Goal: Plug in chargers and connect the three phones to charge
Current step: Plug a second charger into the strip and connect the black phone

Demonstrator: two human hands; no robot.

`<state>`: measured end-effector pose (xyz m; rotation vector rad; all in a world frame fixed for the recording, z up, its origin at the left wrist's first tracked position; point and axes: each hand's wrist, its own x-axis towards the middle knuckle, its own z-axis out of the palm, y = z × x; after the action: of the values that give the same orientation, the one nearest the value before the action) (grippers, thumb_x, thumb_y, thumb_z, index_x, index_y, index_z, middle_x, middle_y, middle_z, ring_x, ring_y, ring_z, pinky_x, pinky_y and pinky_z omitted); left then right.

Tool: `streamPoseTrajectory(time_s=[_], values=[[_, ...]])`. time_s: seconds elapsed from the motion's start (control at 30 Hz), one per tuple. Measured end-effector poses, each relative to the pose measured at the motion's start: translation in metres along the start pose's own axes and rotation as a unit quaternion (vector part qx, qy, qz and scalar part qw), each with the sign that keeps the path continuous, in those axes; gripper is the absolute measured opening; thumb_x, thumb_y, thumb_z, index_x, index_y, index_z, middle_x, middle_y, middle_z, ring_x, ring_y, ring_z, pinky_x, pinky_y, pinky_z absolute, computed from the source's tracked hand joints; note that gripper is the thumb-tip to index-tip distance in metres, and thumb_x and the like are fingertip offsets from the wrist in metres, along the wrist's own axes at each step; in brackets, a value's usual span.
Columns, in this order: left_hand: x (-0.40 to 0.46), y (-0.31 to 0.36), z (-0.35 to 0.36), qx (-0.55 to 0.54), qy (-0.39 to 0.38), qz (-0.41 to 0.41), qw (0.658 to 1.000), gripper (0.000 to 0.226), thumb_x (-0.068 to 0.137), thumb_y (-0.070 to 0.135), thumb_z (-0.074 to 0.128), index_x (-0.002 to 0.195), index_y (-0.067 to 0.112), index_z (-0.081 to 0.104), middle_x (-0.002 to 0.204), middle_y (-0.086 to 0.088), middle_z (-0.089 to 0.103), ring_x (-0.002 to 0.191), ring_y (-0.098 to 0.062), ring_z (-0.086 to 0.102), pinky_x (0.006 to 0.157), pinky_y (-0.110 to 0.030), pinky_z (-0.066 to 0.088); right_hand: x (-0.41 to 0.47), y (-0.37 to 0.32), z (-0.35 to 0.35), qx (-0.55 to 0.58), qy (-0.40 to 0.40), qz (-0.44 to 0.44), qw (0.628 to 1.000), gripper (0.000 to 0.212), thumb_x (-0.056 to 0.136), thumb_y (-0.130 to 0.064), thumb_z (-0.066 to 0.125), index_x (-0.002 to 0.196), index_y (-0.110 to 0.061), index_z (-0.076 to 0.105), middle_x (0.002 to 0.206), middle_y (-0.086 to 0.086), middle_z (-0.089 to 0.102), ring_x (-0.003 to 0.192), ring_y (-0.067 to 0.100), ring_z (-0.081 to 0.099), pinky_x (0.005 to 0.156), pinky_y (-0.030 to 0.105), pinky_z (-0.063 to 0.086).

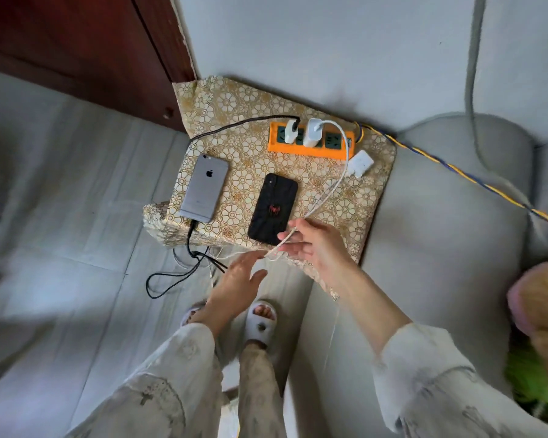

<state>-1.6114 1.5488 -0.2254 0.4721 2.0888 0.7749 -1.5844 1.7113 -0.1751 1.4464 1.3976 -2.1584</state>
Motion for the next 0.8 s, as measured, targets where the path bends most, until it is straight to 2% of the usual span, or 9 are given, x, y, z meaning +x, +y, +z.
streamPoseTrajectory(time_s=[0.13, 0.23, 0.27, 0.37, 0.43, 0.5, 0.57, 0.67, 0.8], values=[[-0.019, 0.035, -0.027, -0.005, 0.057, 0.027, 0.998, 0.017, 0.092, 0.016, 0.048, 0.098, 0.009, 0.063, 0.101, -0.009, 0.069, 0.082, -0.022, 0.063, 0.070, -0.025, 0.044, -0.034, -0.038, -0.005, 0.071, 0.003, -0.020, 0.997, 0.016, 0.094, -0.016, 0.048, 0.090, -0.007, 0.062, 0.080, 0.010, 0.071, 0.070, 0.025, 0.065, 0.080, 0.036, 0.051], [-0.038, 0.059, -0.051, -0.029, 0.076, 0.062, 0.995, 0.016, 0.091, 0.012, 0.049, 0.089, 0.008, 0.065, 0.079, -0.005, 0.070, 0.067, -0.015, 0.060, 0.064, -0.018, 0.049, -0.057, -0.058, -0.004, 0.109, -0.027, -0.039, 0.993, 0.023, 0.095, -0.023, 0.046, 0.100, -0.006, 0.060, 0.095, 0.011, 0.070, 0.083, 0.024, 0.068, 0.083, 0.034, 0.052], [-0.045, 0.069, -0.061, -0.054, 0.075, 0.062, 0.994, 0.016, 0.091, 0.012, 0.050, 0.087, 0.009, 0.065, 0.073, -0.003, 0.068, 0.066, -0.016, 0.061, 0.065, -0.018, 0.050, -0.066, -0.061, -0.002, 0.096, -0.028, -0.047, 0.994, 0.027, 0.096, -0.025, 0.044, 0.106, -0.004, 0.059, 0.100, 0.011, 0.069, 0.087, 0.024, 0.068, 0.084, 0.033, 0.052], [-0.065, 0.106, -0.093, -0.184, 0.075, 0.035, 0.979, 0.016, 0.091, 0.011, 0.050, 0.084, 0.007, 0.064, 0.067, -0.006, 0.066, 0.067, -0.027, 0.066, 0.069, -0.036, 0.057, -0.094, -0.059, 0.002, 0.009, -0.020, -0.052, 0.998, 0.031, 0.095, -0.019, 0.046, 0.119, -0.003, 0.056, 0.108, 0.012, 0.067, 0.104, 0.028, 0.064, 0.095, 0.038, 0.048], [-0.076, 0.134, -0.115, -0.250, 0.082, 0.023, 0.964, 0.015, 0.091, 0.012, 0.050, 0.086, 0.006, 0.063, 0.068, -0.006, 0.068, 0.062, -0.024, 0.069, 0.060, -0.033, 0.059, -0.113, -0.051, 0.005, -0.060, -0.050, -0.037, 0.996, 0.033, 0.092, -0.009, 0.049, 0.124, -0.006, 0.055, 0.109, 0.009, 0.066, 0.121, 0.030, 0.053, 0.110, 0.045, 0.034], [-0.085, 0.161, -0.134, -0.321, 0.071, 0.014, 0.944, 0.014, 0.091, 0.012, 0.051, 0.087, 0.006, 0.063, 0.068, -0.007, 0.069, 0.057, -0.020, 0.069, 0.054, -0.028, 0.059, -0.130, -0.044, 0.010, -0.134, -0.096, -0.030, 0.986, 0.037, 0.093, -0.007, 0.045, 0.129, -0.014, 0.051, 0.127, 0.003, 0.059, 0.129, 0.023, 0.044, 0.114, 0.042, 0.027], [-0.090, 0.184, -0.151, -0.378, 0.055, 0.001, 0.924, 0.015, 0.091, 0.013, 0.050, 0.086, 0.006, 0.062, 0.063, -0.006, 0.071, 0.056, -0.021, 0.070, 0.053, -0.029, 0.059, -0.147, -0.041, 0.016, -0.183, -0.127, -0.040, 0.974, 0.036, 0.096, -0.022, 0.044, 0.131, -0.019, 0.048, 0.136, 0.003, 0.053, 0.129, 0.021, 0.044, 0.114, 0.043, 0.027], [-0.095, 0.211, -0.171, -0.446, 0.045, -0.016, 0.894, 0.017, 0.092, 0.014, 0.050, 0.085, 0.004, 0.062, 0.059, -0.005, 0.072, 0.057, -0.022, 0.070, 0.050, -0.027, 0.057, -0.173, -0.046, 0.020, -0.214, -0.115, -0.063, 0.968, 0.043, 0.097, -0.043, 0.035, 0.120, -0.013, 0.056, 0.125, 0.012, 0.060, 0.115, 0.027, 0.057, 0.109, 0.045, 0.036], [-0.103, 0.230, -0.184, -0.498, 0.025, -0.025, 0.866, 0.016, 0.092, 0.011, 0.049, 0.088, 0.001, 0.060, 0.066, -0.009, 0.074, 0.065, -0.023, 0.072, 0.054, -0.029, 0.058, -0.205, -0.069, 0.008, -0.250, -0.119, -0.114, 0.954, 0.036, 0.096, -0.037, 0.039, 0.105, -0.011, 0.062, 0.107, 0.012, 0.069, 0.102, 0.026, 0.064, 0.102, 0.039, 0.044]])
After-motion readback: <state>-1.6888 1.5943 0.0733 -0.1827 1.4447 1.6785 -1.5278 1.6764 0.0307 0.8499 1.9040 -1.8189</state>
